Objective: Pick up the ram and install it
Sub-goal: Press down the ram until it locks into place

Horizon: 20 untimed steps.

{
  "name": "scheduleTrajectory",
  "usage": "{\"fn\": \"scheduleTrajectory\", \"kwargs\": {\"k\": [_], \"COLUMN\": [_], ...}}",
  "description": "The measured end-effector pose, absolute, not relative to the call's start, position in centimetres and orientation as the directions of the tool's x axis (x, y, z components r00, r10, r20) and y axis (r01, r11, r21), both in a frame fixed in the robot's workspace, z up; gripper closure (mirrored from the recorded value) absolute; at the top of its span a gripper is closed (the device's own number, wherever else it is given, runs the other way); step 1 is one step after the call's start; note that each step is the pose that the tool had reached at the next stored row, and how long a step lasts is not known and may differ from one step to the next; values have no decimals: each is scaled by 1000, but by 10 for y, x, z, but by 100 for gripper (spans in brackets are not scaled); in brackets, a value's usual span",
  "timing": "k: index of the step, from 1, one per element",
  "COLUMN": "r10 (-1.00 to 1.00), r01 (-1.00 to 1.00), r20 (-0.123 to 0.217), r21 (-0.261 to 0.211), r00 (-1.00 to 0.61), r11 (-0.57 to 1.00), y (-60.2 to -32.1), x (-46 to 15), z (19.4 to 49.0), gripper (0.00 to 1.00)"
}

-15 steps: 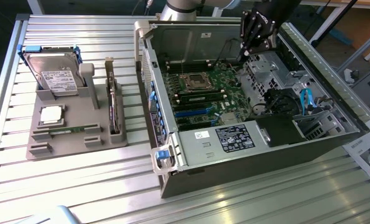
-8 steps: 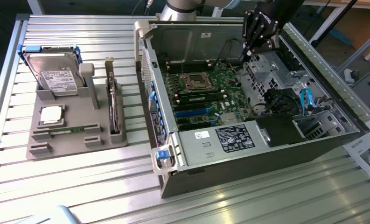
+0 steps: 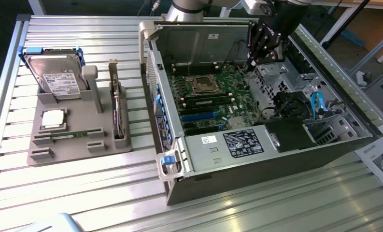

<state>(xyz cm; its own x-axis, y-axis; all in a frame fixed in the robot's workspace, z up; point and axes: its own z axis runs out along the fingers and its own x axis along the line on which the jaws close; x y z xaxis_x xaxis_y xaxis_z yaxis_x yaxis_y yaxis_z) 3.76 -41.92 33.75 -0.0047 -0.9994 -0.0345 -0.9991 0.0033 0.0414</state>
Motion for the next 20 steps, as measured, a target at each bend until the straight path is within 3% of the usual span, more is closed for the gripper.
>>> {"fn": "scheduleTrajectory", "kwargs": {"k": [20], "r10": [-999], "r01": [-999], "r20": [-35], "r21": [41], "r00": [-5], "r11": [3], "y": [-419], "x": [38], "z": [300], "gripper": [90]}}
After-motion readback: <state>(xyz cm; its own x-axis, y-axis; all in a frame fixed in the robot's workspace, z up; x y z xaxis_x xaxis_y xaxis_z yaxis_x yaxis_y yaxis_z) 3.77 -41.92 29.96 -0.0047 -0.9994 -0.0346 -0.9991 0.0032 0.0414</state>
